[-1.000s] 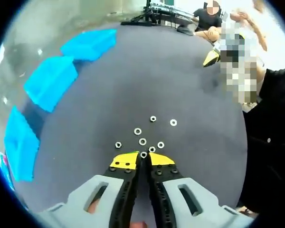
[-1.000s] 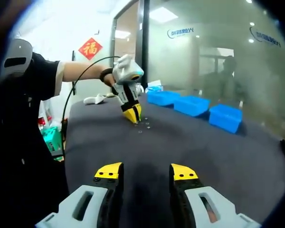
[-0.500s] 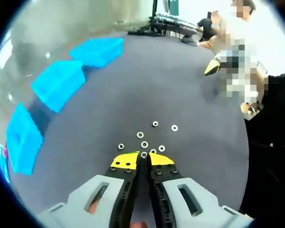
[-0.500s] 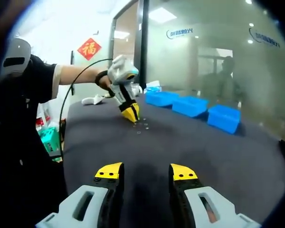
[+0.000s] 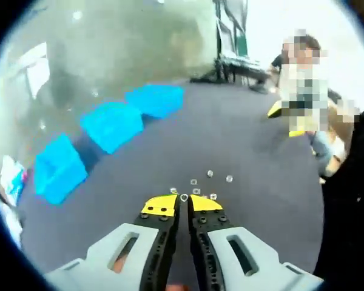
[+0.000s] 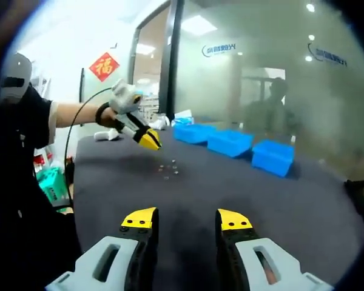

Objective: Sort the screws, nuts, and washers into the corresponding bins

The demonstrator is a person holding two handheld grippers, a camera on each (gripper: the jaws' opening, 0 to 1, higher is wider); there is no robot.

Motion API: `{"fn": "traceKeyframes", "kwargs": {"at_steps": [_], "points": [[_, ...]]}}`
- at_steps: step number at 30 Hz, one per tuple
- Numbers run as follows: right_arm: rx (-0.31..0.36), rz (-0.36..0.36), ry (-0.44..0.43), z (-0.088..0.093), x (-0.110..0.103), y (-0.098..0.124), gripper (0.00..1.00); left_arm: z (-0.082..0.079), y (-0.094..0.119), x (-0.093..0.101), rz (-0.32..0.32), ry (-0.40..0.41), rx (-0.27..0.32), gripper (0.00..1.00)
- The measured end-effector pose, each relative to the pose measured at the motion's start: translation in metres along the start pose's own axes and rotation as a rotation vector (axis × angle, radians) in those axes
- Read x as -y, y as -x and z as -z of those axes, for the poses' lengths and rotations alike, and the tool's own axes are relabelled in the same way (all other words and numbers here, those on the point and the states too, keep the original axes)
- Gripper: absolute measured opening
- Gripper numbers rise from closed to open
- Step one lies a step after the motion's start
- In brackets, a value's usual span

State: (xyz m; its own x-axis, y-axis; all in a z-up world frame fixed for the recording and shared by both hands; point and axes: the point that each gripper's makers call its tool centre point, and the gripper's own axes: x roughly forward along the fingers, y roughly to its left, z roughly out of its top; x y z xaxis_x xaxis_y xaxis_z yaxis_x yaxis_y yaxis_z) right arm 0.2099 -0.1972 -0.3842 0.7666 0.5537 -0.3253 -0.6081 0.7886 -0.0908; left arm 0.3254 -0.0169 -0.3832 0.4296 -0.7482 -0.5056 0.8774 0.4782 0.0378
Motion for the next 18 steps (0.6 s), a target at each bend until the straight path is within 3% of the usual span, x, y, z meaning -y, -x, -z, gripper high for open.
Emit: {"fn": "traceKeyframes", "kwargs": {"at_steps": [8, 10, 18], "points": [[0.038, 0.041, -0.018, -0.010, 0.004, 0.007, 0.34, -0.007, 0.022, -0.008, -0.086, 0.083, 0.164, 0.05], [0.046, 0.048, -0.026, -0.010, 0.005, 0.009, 0.34, -0.011, 0.029, -0.019, -0.148, 0.080, 0.212, 0.05], [0.061, 0.061, -0.039, -0.012, 0.004, 0.011, 0.34, -0.028, 0.045, -0.068, -0.327, 0.085, 0.293, 0.05]]}}
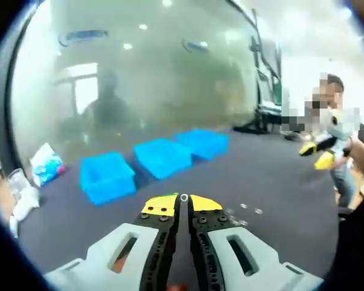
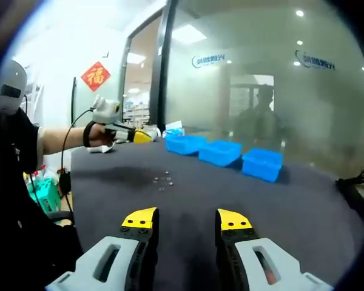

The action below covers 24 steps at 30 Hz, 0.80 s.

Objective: Sort the screws, nuts, and washers into the corresponding bins

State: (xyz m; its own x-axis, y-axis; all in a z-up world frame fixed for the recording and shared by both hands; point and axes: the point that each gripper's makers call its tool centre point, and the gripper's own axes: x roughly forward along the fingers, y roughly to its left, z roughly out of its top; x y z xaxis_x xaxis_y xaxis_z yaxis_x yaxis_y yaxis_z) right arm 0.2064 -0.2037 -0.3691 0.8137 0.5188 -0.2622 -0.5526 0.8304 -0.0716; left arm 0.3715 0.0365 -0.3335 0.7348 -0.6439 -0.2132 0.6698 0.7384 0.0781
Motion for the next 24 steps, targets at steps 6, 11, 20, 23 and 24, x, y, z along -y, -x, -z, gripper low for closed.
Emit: {"fn": "traceKeyframes", "kwargs": {"at_steps": [6, 11, 20, 23, 24], "points": [[0.003, 0.005, -0.007, 0.001, 0.002, 0.001, 0.33, -0.021, -0.019, -0.040, -0.115, -0.008, 0.039, 0.05], [0.009, 0.000, -0.013, 0.000, 0.001, 0.003, 0.33, -0.030, -0.039, -0.065, -0.170, 0.030, 0.054, 0.05], [0.009, 0.010, -0.021, 0.002, 0.005, 0.005, 0.33, -0.048, -0.071, -0.120, -0.280, 0.050, 0.055, 0.04], [0.014, 0.013, -0.024, 0.002, 0.007, 0.006, 0.33, -0.051, -0.081, -0.134, -0.304, 0.045, 0.050, 0.04], [0.015, 0.013, -0.023, 0.002, 0.006, 0.006, 0.33, -0.051, -0.085, -0.138, -0.305, 0.052, 0.045, 0.04]]}}
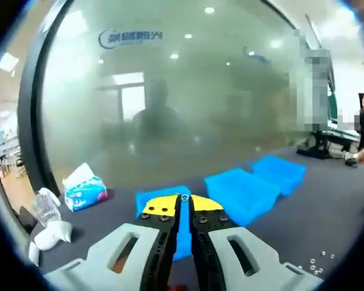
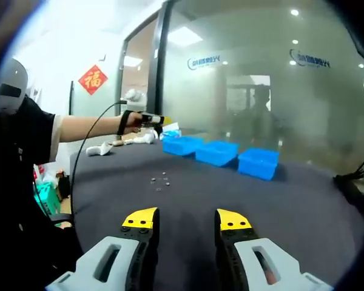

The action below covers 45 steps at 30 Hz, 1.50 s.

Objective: Sort the screws, nuts, and washers into the corresponding bins

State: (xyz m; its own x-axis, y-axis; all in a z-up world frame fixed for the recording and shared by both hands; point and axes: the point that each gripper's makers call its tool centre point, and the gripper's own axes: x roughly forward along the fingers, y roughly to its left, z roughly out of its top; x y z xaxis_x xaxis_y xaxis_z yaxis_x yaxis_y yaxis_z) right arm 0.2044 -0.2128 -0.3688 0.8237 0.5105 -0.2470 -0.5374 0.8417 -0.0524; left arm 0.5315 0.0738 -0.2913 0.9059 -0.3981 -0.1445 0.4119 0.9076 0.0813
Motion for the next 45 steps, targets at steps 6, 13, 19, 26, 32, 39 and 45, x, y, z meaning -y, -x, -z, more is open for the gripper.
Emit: {"fn": "traceKeyframes", "kwargs": {"at_steps": [6, 13, 19, 26, 32, 39, 45], "points": [[0.002, 0.001, -0.006, 0.001, 0.001, 0.000, 0.33, 0.003, -0.023, -0.010, -0.024, 0.011, -0.033, 0.04], [0.000, -0.001, -0.014, 0.006, 0.001, 0.000, 0.33, 0.015, -0.035, -0.016, -0.040, 0.042, -0.066, 0.04], [0.009, -0.001, -0.031, 0.005, 0.001, 0.003, 0.33, 0.020, -0.037, -0.017, -0.049, 0.045, -0.071, 0.06], [0.011, -0.005, -0.039, 0.007, -0.001, 0.004, 0.33, 0.025, -0.036, -0.007, -0.022, 0.017, -0.092, 0.23], [0.012, -0.007, -0.041, 0.006, -0.002, 0.004, 0.33, 0.029, -0.029, -0.003, -0.004, 0.010, -0.101, 0.34], [0.018, -0.011, -0.036, 0.004, -0.005, 0.003, 0.33, 0.027, -0.014, -0.003, 0.023, 0.018, -0.083, 0.35], [0.025, -0.009, -0.034, 0.002, -0.005, 0.003, 0.33, 0.023, 0.011, 0.005, 0.059, 0.045, -0.042, 0.36]]}}
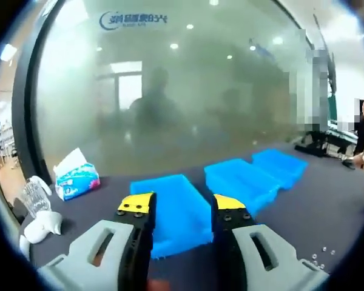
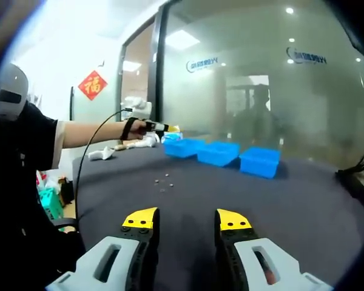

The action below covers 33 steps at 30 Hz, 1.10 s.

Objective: Sort the screws, nuts, and washers into the corresponding bins

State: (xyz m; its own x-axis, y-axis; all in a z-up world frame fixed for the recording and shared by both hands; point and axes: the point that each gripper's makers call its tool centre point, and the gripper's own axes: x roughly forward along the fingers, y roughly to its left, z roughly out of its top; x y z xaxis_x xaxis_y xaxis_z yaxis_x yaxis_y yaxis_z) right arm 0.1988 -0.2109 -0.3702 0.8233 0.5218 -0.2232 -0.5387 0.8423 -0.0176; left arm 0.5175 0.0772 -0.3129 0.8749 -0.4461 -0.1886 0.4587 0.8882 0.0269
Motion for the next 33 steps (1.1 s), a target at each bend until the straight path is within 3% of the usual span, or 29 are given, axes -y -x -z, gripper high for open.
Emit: {"fn": "traceKeyframes", "kwargs": {"at_steps": [12, 16, 19, 25, 33], "points": [[0.009, 0.014, 0.007, -0.006, 0.000, 0.004, 0.33, 0.015, 0.073, 0.051, 0.147, -0.038, 0.034, 0.37], [0.017, 0.018, 0.008, -0.009, 0.000, 0.005, 0.33, 0.016, 0.098, 0.059, 0.173, -0.024, 0.059, 0.37], [0.024, 0.022, 0.007, -0.011, 0.001, 0.006, 0.33, 0.012, 0.115, 0.058, 0.165, 0.022, 0.103, 0.37], [0.040, 0.031, 0.004, -0.015, 0.004, 0.007, 0.33, 0.014, 0.147, 0.063, 0.170, 0.039, 0.142, 0.37], [0.059, 0.040, -0.015, -0.017, 0.003, 0.007, 0.33, 0.033, 0.186, 0.087, 0.232, 0.048, 0.147, 0.38]]}}
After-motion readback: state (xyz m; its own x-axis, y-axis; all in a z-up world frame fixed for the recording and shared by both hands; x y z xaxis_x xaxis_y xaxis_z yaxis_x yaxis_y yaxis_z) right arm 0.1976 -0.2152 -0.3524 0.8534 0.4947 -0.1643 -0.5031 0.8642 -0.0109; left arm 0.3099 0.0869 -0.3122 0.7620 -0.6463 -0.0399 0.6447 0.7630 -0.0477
